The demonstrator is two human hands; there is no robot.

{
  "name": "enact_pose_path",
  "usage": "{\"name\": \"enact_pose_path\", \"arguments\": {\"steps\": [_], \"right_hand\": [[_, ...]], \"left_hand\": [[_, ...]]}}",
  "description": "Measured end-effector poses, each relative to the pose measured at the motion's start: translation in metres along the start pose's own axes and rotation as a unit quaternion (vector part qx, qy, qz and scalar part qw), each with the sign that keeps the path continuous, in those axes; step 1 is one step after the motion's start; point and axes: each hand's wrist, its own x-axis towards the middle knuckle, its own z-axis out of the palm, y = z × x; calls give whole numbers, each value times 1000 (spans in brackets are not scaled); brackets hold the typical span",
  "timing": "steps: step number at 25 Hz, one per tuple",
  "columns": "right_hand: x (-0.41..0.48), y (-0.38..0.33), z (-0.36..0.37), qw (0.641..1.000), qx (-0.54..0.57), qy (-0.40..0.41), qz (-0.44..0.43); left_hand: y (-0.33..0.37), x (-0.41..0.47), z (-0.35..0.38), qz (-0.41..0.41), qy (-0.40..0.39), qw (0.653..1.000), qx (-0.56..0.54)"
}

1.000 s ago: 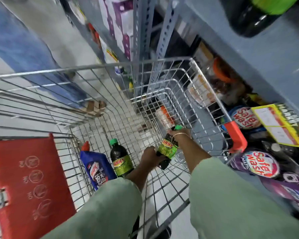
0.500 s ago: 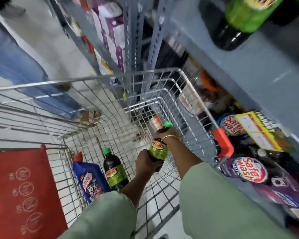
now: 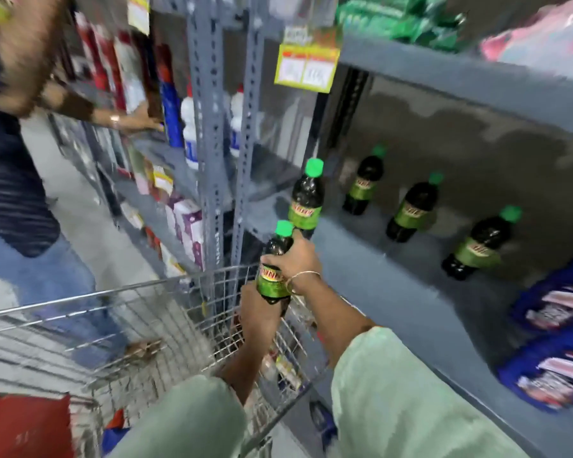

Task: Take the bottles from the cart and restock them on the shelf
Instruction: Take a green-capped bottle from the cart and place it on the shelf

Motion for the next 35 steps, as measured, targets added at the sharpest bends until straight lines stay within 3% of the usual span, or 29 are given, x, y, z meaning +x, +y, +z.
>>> {"name": "enact_pose_path", "arguments": {"steps": [4,9,24,27,31,35], "right_hand": [[1,-11,-62,996,31,79,-37],[9,20,-108,987,29,158,-26],[51,53,-110,985,36,162,-40],[44,51,-105,975,70,206,-38],[24,34,-85,916,71,383,-99],[-3,7,-12,911,105,366,-155]], "left_hand": [[45,5,28,71,-4,997,31],[85,-3,71,112,-78,989,58],[75,38,117,116,-98,984,89],[69,34,101,147,-124,973,130],[35,26,42,186,-62,969,148],[-37,29,-47,100,15,984,145]]}}
